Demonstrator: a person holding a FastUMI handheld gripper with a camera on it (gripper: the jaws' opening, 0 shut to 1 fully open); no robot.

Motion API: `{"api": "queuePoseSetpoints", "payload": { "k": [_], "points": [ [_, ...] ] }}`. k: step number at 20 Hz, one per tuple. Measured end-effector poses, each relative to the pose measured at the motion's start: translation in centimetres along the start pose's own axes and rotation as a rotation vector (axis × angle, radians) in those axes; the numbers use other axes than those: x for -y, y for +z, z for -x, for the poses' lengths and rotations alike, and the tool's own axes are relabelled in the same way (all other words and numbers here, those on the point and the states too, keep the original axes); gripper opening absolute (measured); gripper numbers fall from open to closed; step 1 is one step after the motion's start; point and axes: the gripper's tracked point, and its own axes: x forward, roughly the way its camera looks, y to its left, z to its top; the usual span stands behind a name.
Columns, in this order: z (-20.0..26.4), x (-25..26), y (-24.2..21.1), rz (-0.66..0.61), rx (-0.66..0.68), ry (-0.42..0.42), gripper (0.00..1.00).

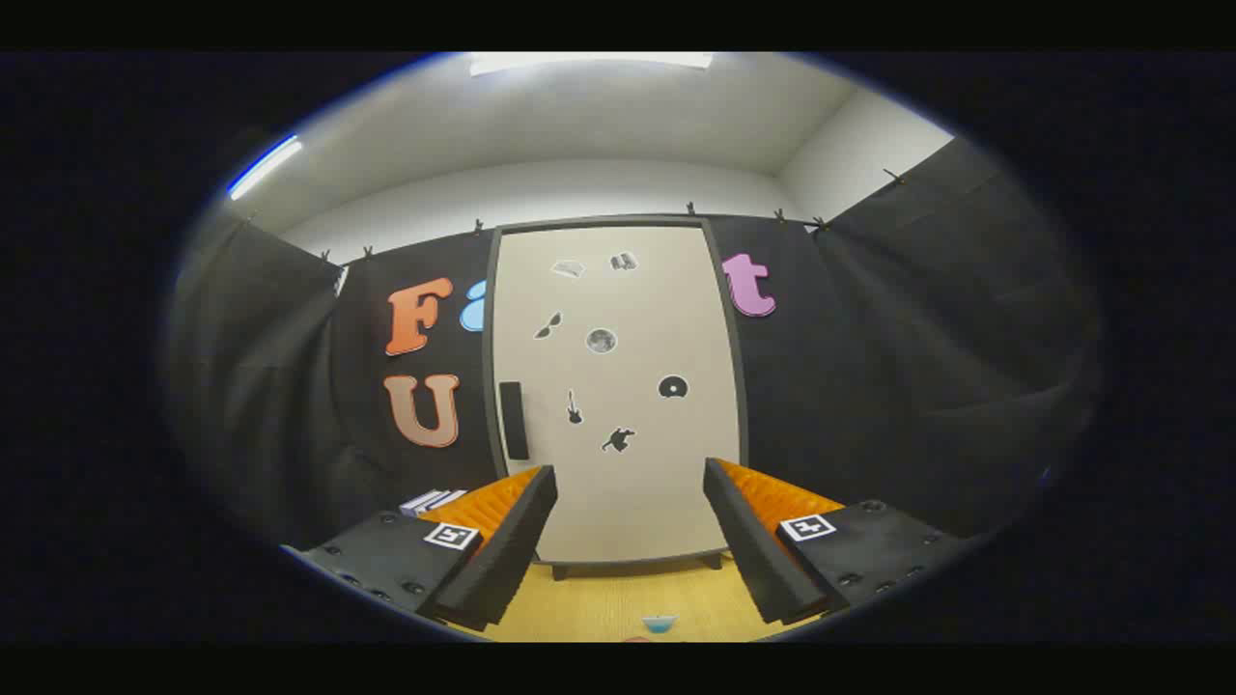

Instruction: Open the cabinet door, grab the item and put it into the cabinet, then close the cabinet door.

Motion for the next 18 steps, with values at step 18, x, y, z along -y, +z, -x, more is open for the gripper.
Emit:
{"api": "queuePoseSetpoints", "payload": {
  "k": [18],
  "points": [
    [-2.9,-0.6,-1.4,0.020,-0.004,0.002,0.98]
  ]
}}
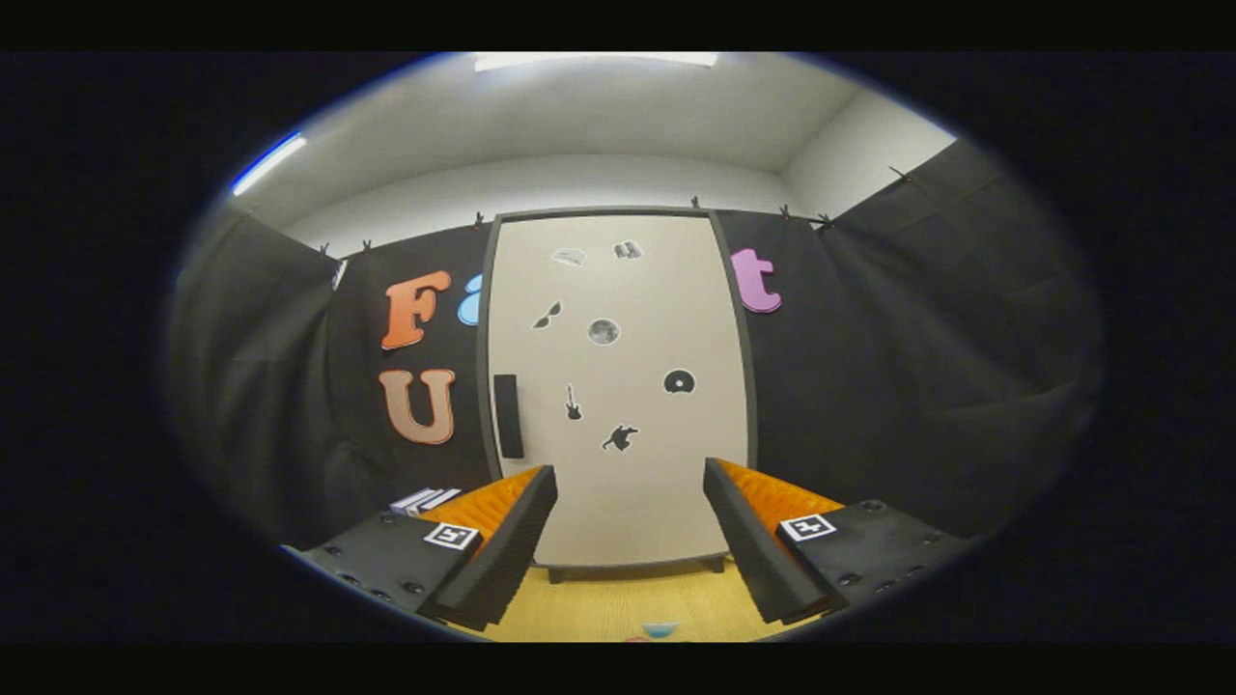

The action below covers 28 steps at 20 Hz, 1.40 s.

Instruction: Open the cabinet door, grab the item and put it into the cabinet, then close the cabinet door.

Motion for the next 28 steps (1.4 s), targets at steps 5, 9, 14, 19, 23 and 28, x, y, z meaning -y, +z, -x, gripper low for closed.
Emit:
{"api": "queuePoseSetpoints", "payload": {
  "k": [5,9,14,19,23,28],
  "points": [
    [-0.4,-0.1,-0.3,-0.005,-0.003,-0.006,0.98],
    [-0.7,0.0,0.0,-0.023,0.000,-0.025,0.98],
    [-3.4,-1.8,0.8,0.021,0.003,-0.006,0.98],
    [-8.4,-7.5,2.5,0.038,0.007,0.103,0.98],
    [-13.7,-11.5,1.8,0.067,-0.021,0.156,0.98],
    [-20.3,-13.5,-0.7,0.069,-0.064,0.156,0.98]
  ]
}}
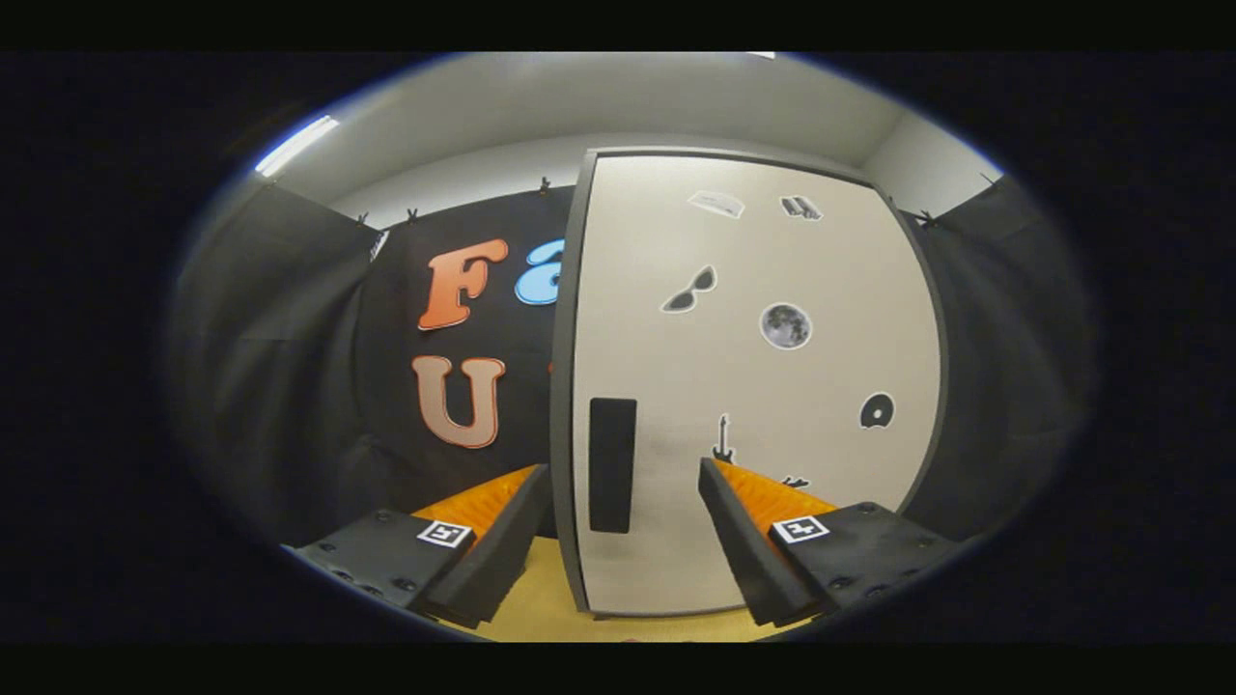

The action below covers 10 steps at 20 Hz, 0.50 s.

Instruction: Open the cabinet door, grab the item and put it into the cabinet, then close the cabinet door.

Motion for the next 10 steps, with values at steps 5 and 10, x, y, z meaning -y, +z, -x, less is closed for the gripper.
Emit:
{"api": "queuePoseSetpoints", "payload": {
  "k": [5,10],
  "points": [
    [-3.5,0.8,-1.1,-0.035,-0.012,-0.005,0.98],
    [-5.1,1.0,-2.3,-0.039,-0.036,-0.008,0.95]
  ]
}}
